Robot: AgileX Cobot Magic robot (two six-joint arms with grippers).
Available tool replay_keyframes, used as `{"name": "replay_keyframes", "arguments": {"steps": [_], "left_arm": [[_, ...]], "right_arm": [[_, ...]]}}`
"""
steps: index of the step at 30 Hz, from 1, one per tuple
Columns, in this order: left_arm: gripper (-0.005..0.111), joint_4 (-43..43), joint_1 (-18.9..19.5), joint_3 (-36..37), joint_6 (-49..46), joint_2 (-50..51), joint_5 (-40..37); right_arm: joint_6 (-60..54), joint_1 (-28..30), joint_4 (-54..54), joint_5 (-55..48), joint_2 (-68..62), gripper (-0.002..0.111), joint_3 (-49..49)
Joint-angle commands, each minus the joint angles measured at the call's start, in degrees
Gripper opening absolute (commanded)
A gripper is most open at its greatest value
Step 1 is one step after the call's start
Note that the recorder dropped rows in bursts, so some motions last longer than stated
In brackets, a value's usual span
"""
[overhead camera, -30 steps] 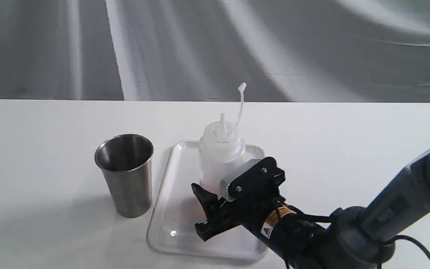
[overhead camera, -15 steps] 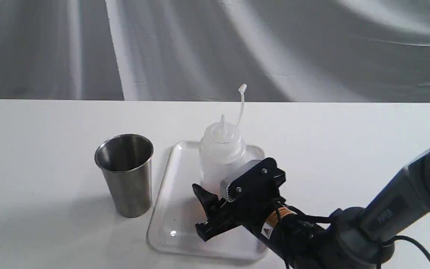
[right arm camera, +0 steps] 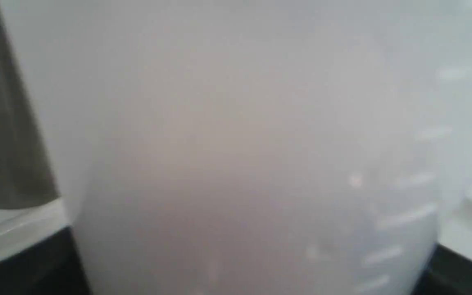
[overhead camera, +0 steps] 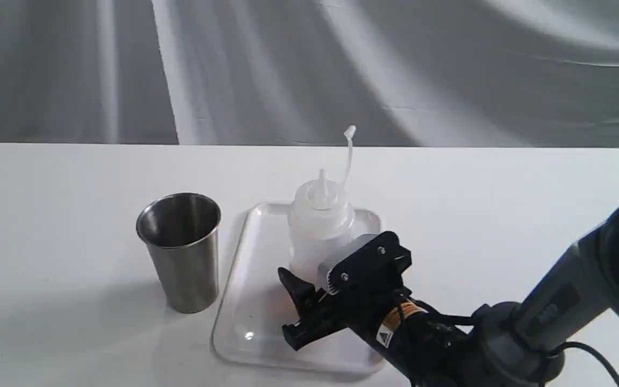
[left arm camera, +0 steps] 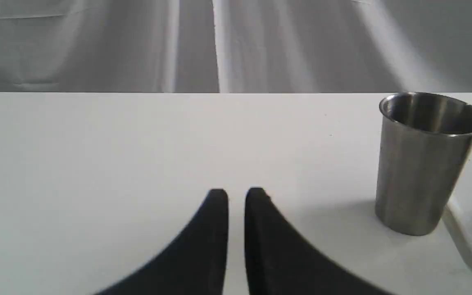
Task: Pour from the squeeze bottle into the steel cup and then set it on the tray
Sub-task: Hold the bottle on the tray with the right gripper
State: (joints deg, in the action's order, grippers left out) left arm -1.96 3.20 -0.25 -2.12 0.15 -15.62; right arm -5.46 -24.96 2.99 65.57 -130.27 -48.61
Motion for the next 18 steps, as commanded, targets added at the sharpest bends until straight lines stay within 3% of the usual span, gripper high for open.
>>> {"name": "replay_keyframes", "arguments": {"steps": [1, 12, 15, 18], "left_arm": [[0.008, 0.0, -0.1, 0.3, 0.0, -0.1, 0.4], [0.008, 0.0, -0.1, 0.3, 0.2, -0.1, 0.4], [0.008, 0.0, -0.1, 0.3, 0.2, -0.1, 0.4], [0.008, 0.0, -0.1, 0.3, 0.1, -0.1, 0.4]], "right_arm": [[-0.5, 0.4, -0.5, 3.5, 0.1, 0.0, -0.2], [-0.5, 0.4, -1.0, 4.4, 0.1, 0.003, -0.2], [-0.5, 0.4, -1.0, 4.4, 0.1, 0.017, -0.2], [-0.5, 0.4, -1.0, 4.4, 0.1, 0.039, -0.2]]}}
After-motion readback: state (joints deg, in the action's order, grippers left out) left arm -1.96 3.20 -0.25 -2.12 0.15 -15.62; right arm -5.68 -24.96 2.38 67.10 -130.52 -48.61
